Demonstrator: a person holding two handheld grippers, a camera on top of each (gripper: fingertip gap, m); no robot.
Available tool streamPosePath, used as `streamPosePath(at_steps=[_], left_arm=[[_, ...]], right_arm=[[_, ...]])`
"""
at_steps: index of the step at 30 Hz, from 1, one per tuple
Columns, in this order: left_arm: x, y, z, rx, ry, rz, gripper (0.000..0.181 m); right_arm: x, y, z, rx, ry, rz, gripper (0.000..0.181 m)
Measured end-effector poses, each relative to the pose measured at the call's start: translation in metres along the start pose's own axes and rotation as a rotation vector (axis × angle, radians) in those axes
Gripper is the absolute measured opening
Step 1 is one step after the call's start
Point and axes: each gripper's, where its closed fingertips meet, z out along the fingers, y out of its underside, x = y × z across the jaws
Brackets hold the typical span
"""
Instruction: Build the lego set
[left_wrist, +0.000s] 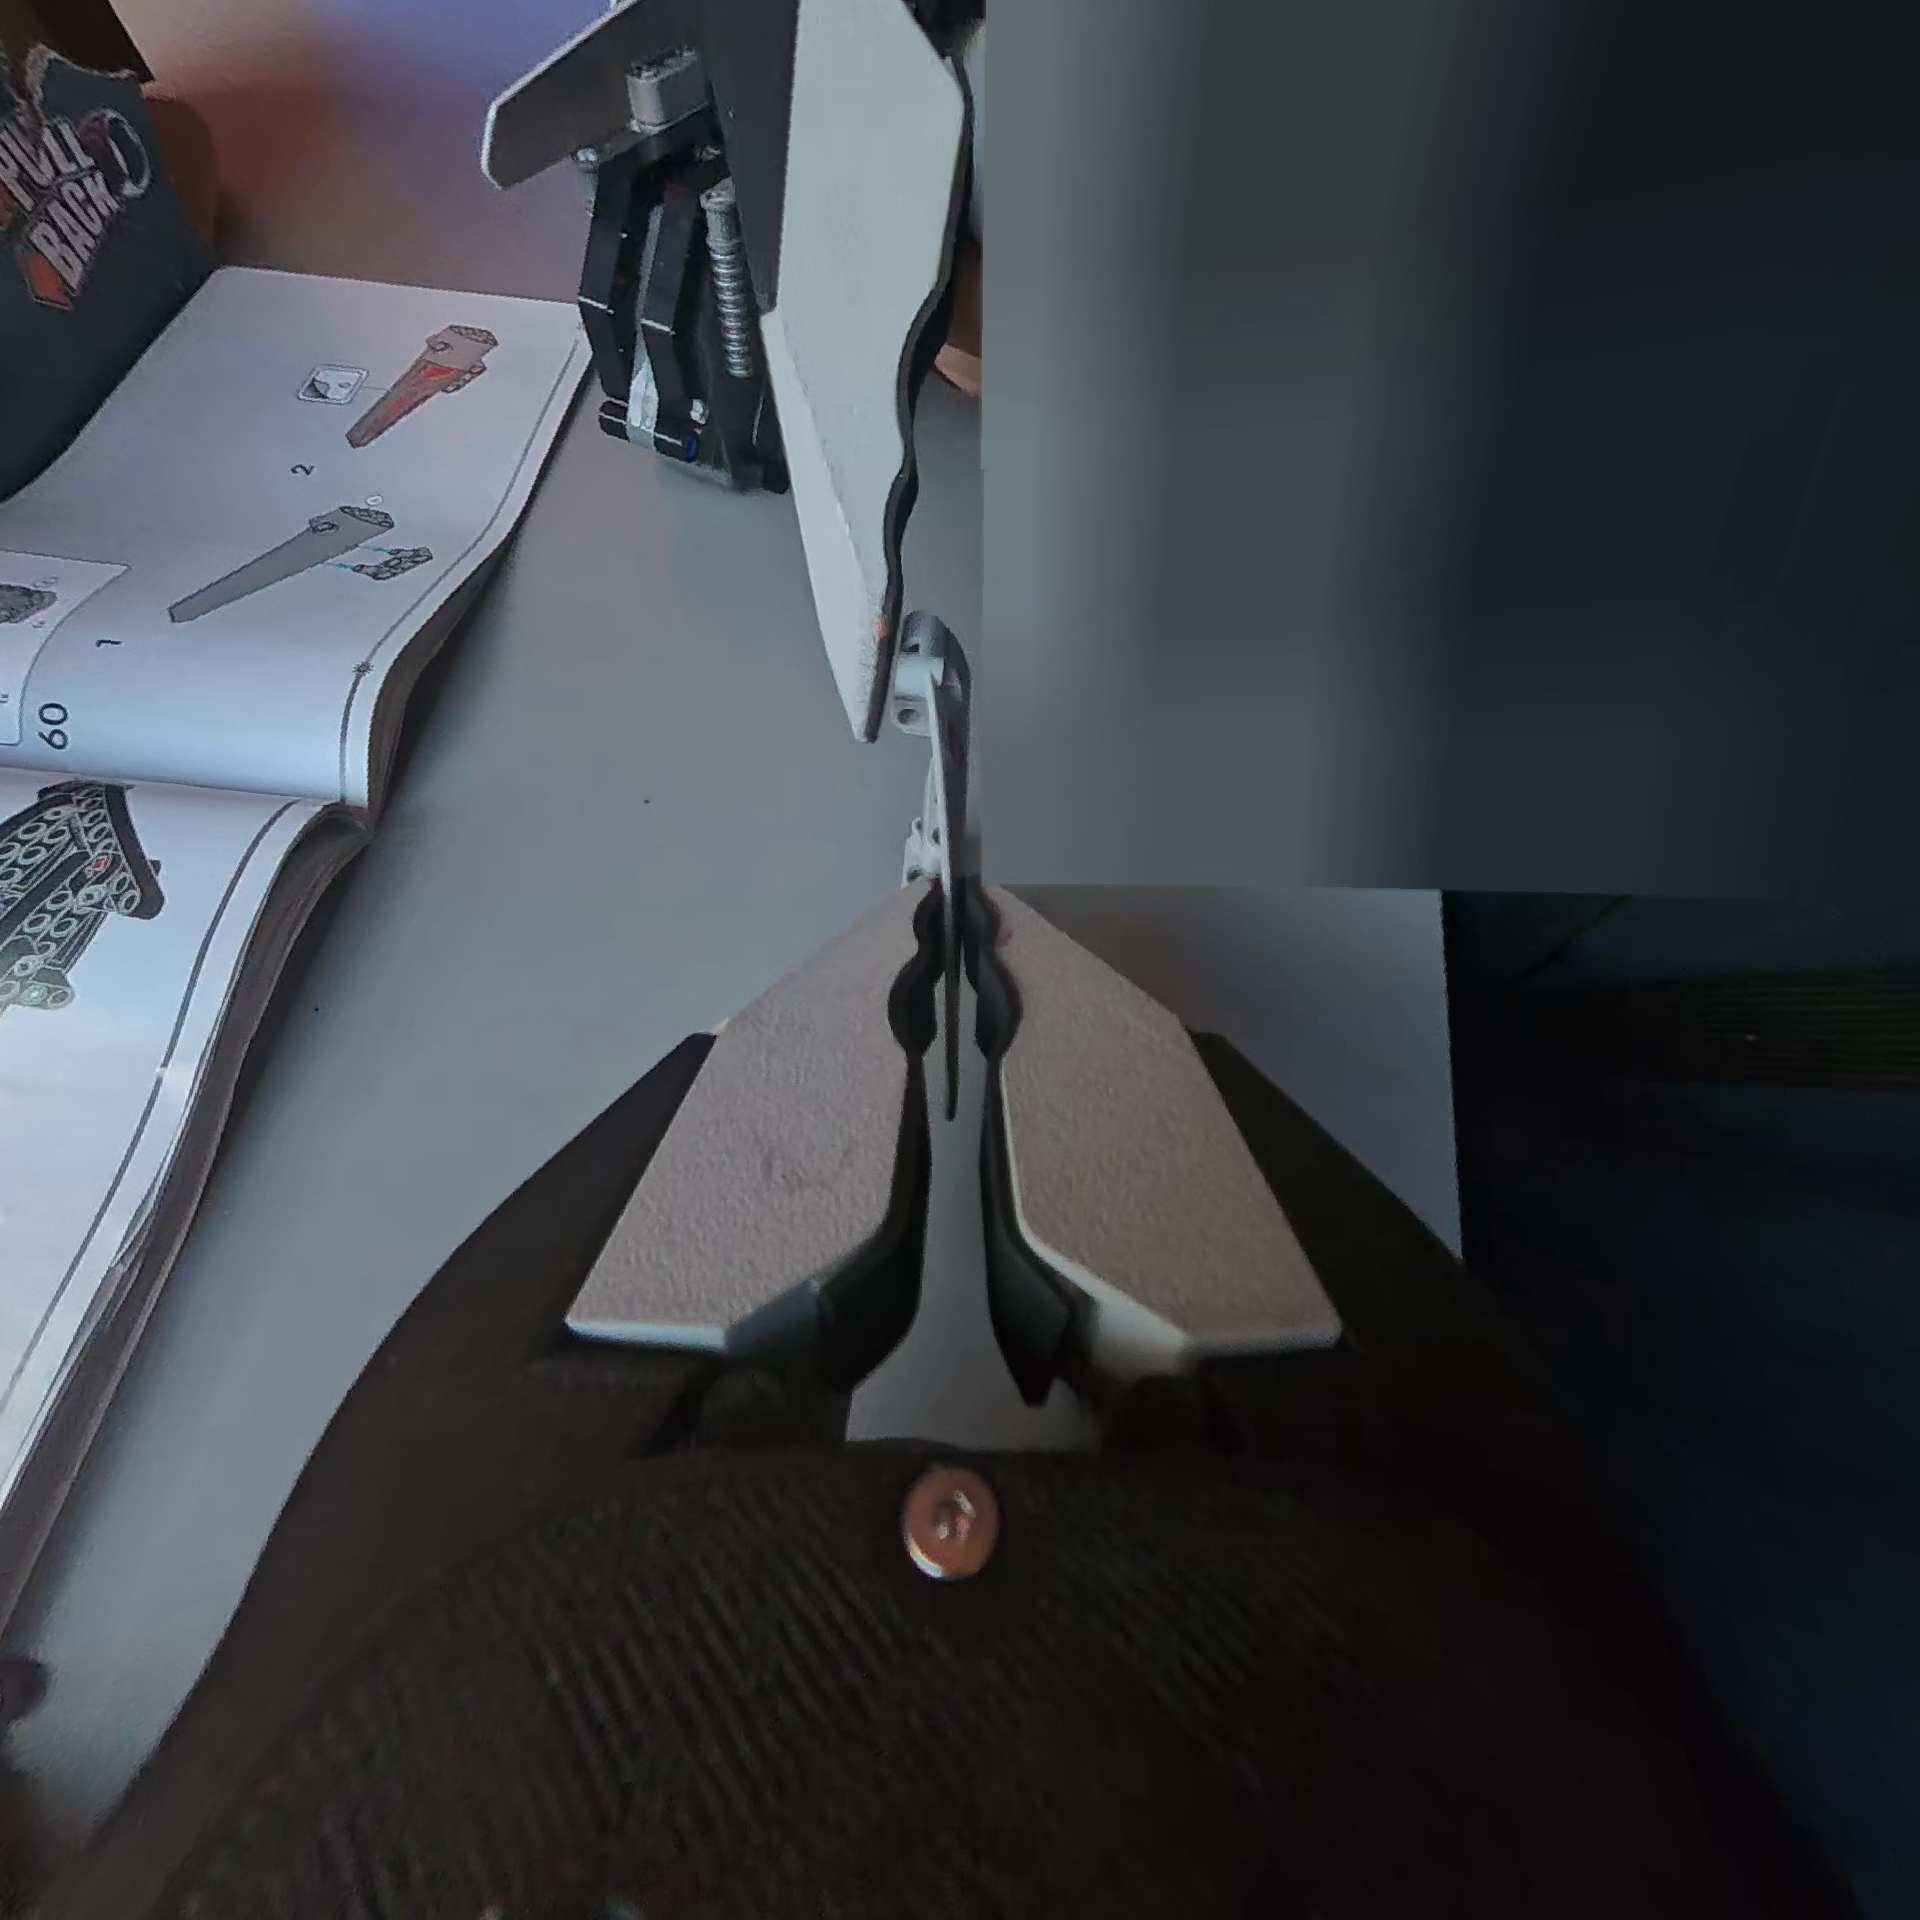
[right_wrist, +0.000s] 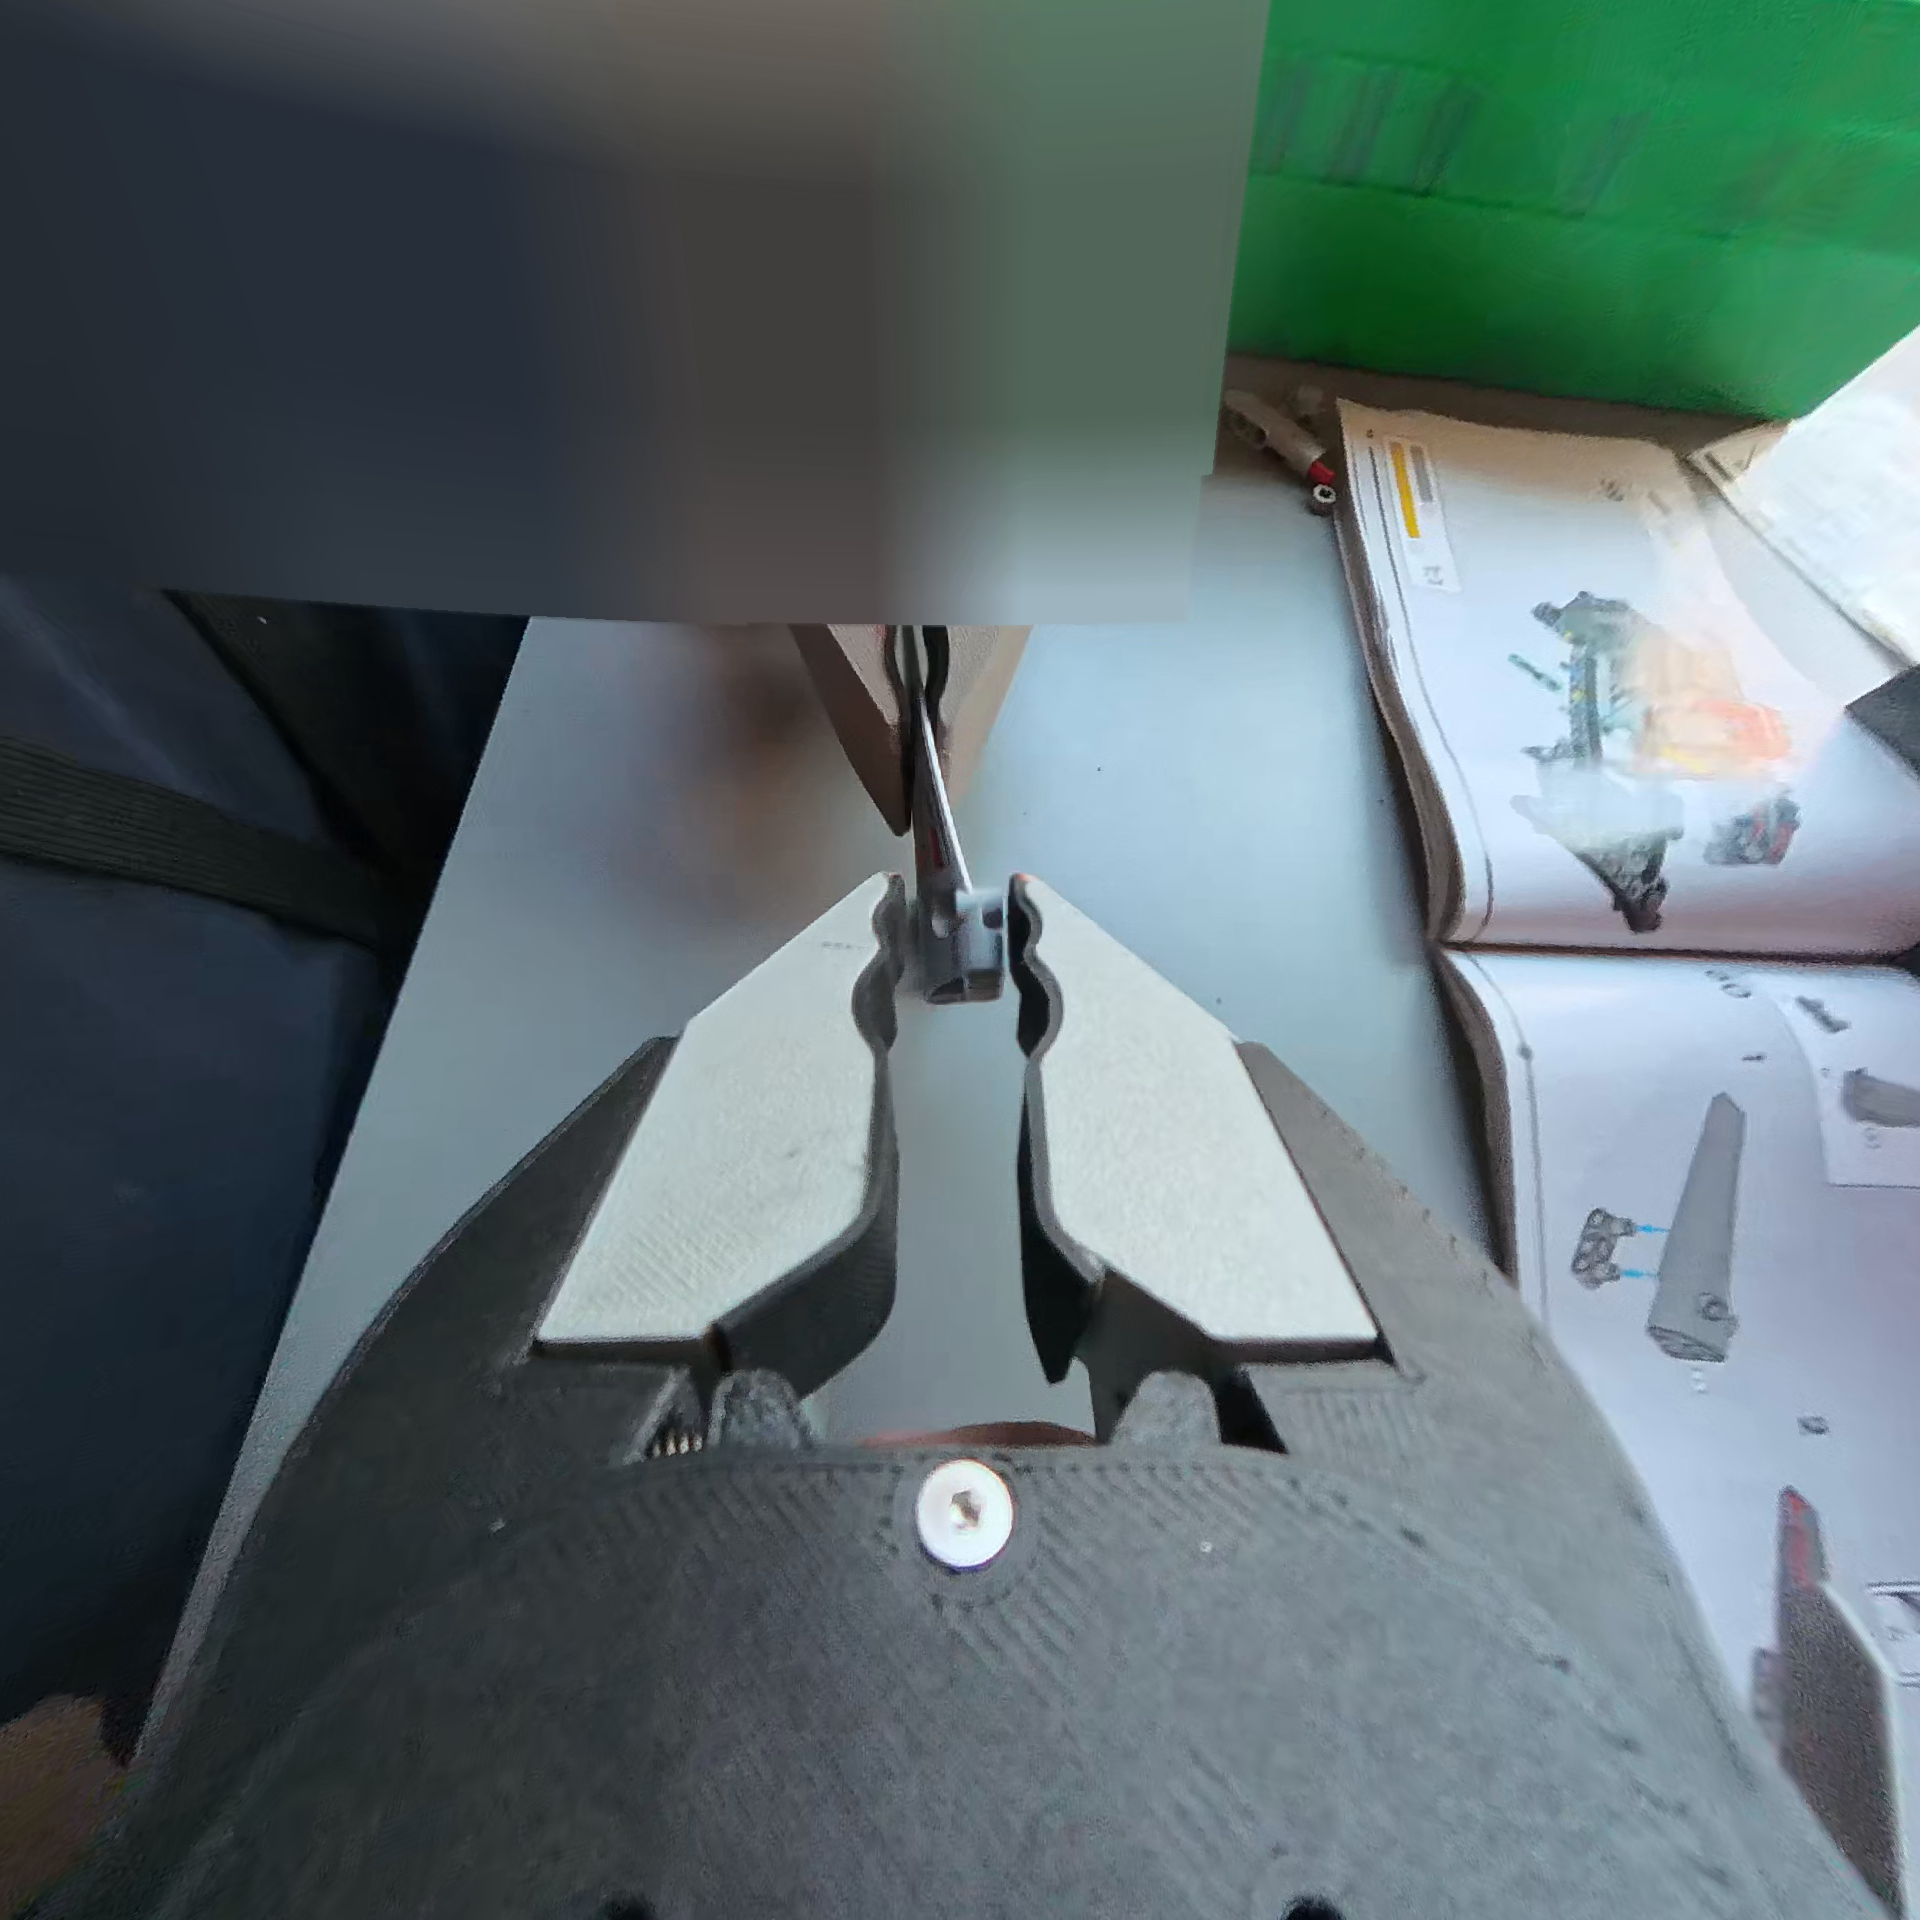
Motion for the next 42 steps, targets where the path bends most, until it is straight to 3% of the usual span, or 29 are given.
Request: streamPosePath(at_steps=[5, 8, 10, 17, 19, 21, 24, 32, 37, 42], left_arm=[[0.001, 0.002, 0.003, -0.029, -0.008, 0.085, 0.0], [0.002, 0.006, 0.007, -0.063, -0.012, 0.137, 0.0], [-0.002, 0.008, 0.007, -0.086, -0.03, 0.149, 0.0], [-0.004, -0.006, -0.001, -0.003, -0.055, 0.146, 0.0], [-0.005, -0.006, -0.002, -0.002, -0.059, 0.126, 0.0], [-0.011, -0.003, -0.004, -0.003, -0.091, 0.101, 0.0], [-0.016, -0.002, -0.011, 0.027, -0.117, 0.035, 0.0], [-0.026, 0.004, -0.022, 0.059, -0.184, -0.14, 0.0], [-0.016, 0.009, -0.02, 0.008, -0.171, -0.128, 0.0], [-0.012, 0.005, -0.019, 0.008, -0.129, -0.075, 0.0]], right_arm=[[-0.006, -0.003, 0.007, -0.073, -0.001, -0.082, 0.023], [-0.009, 0.005, 0.014, -0.154, -0.027, -0.102, 0.005], [-0.006, 0.008, 0.017, -0.186, -0.005, -0.108, 0.004], [-0.002, -0.006, 0.008, -0.171, 0.06, -0.158, 0.006], [0.003, -0.009, 0.002, -0.163, 0.108, -0.127, 0.013], [0.012, -0.018, -0.01, -0.102, 0.198, -0.08, 0.031], [0.004, -0.022, -0.024, -0.012, 0.198, -0.004, 0.021], [-0.013, 0.02, 0.004, -0.172, 0.132, 0.15, 0.027], [-0.004, 0.019, -0.001, -0.135, 0.148, 0.164, 0.03], [-0.003, 0.026, 0.009, -0.12, 0.052, 0.247, 0.038]])
